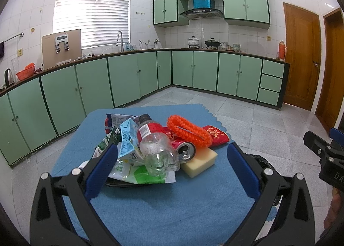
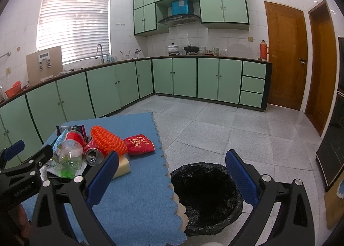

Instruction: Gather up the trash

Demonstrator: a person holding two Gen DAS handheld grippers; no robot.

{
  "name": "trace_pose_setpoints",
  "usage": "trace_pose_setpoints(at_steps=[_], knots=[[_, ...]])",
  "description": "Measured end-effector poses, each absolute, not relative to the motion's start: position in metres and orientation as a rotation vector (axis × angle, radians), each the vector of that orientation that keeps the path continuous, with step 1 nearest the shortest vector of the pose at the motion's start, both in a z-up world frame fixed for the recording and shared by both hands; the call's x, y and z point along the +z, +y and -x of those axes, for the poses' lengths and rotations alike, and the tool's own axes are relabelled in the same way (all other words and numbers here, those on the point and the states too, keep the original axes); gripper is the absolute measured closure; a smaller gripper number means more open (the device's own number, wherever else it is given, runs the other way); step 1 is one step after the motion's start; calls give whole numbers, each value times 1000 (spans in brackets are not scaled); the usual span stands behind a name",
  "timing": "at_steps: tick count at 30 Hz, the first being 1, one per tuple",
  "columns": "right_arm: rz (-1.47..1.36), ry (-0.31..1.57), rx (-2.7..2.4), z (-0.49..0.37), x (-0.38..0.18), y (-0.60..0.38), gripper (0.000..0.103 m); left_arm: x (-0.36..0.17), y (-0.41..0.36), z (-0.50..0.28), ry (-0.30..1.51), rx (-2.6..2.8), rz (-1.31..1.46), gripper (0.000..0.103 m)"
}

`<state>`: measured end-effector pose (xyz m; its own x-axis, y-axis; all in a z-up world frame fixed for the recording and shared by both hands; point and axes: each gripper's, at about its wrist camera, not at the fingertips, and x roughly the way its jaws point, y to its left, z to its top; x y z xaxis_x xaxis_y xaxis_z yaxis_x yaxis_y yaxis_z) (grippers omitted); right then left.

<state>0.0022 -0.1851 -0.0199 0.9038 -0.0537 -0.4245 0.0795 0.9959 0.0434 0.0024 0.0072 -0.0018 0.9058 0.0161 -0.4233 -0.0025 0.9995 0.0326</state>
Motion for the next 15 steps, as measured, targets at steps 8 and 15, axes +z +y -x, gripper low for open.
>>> trace_pose_setpoints(at_steps=[8,15], knots=[[-55,452,-10,-21,-24,-171,8,-10,45,-16,440,114,-21,5],[-57,479,96,-55,-28,-138,14,-13,95,-26,455,238,-6,5]])
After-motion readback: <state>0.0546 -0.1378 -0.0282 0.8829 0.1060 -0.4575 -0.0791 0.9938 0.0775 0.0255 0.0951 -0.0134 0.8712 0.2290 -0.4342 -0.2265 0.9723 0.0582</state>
